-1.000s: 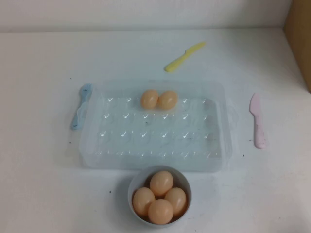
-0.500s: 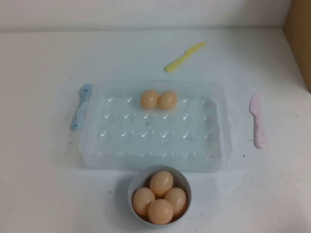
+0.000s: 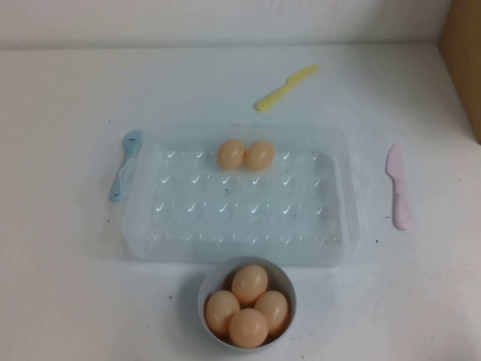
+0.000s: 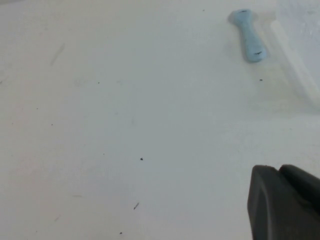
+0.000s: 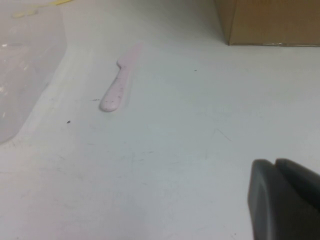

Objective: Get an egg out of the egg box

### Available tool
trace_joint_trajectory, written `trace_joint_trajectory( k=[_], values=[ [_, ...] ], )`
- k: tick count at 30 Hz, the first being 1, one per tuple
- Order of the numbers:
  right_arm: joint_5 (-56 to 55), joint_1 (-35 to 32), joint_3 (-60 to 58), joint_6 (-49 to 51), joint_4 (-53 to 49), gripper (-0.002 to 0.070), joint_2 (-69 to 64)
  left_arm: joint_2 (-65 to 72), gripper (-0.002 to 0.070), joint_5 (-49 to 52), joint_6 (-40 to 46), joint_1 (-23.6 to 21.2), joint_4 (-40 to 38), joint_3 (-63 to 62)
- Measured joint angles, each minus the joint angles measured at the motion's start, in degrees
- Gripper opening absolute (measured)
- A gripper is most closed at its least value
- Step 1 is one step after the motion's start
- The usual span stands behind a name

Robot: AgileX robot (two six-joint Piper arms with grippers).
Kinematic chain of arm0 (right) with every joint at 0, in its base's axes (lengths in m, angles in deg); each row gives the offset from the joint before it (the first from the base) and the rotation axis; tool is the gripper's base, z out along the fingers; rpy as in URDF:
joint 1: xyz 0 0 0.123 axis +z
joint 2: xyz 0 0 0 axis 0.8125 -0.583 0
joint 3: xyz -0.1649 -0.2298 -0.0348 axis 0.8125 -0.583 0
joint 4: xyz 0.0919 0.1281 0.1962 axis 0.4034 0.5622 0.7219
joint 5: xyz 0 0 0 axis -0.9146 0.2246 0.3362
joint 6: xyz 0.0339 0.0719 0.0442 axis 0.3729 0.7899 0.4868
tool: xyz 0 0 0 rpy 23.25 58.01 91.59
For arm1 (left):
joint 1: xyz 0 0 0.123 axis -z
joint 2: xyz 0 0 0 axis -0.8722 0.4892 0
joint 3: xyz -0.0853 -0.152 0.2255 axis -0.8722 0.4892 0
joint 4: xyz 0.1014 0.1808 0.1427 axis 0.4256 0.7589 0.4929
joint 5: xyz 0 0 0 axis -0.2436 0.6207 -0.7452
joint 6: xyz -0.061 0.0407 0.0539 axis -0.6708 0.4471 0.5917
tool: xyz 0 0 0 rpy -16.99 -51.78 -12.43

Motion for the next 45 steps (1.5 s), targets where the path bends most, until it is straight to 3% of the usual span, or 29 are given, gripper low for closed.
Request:
trace_joint_trajectory(
  k=[5,8,13,16,29,35,45],
  values=[
    [0.0,0.0,0.0,0.0,0.0,-0.0017,0.0,0.0,-0.0004,-0.6,0.0,0.0,0.4,0.0],
    [0.0,0.0,0.0,0.0,0.0,-0.0017,0.0,0.0,-0.0004,-5.5,-2.6,0.0,-4.0,0.0],
    [0.0,0.0,0.0,0.0,0.0,-0.0017,0.0,0.0,-0.0004,-16.7,-18.7,0.0,-25.0,0.0],
    [0.0,0.0,0.0,0.0,0.0,-0.0017,0.0,0.0,-0.0004,-21.4,-23.4,0.0,-31.9,0.0],
    [0.0,0.0,0.0,0.0,0.0,-0.0017,0.0,0.0,-0.0004,-25.0,-24.9,0.0,-34.5,0.0],
    [0.0,0.0,0.0,0.0,0.0,-0.0017,0.0,0.4,-0.0004,-9.4,-19.5,0.0,-33.2,-5.7],
    [0.0,0.0,0.0,0.0,0.0,-0.0017,0.0,23.9,-0.0004,24.6,6.8,0.0,-29.2,-31.0]
  ],
)
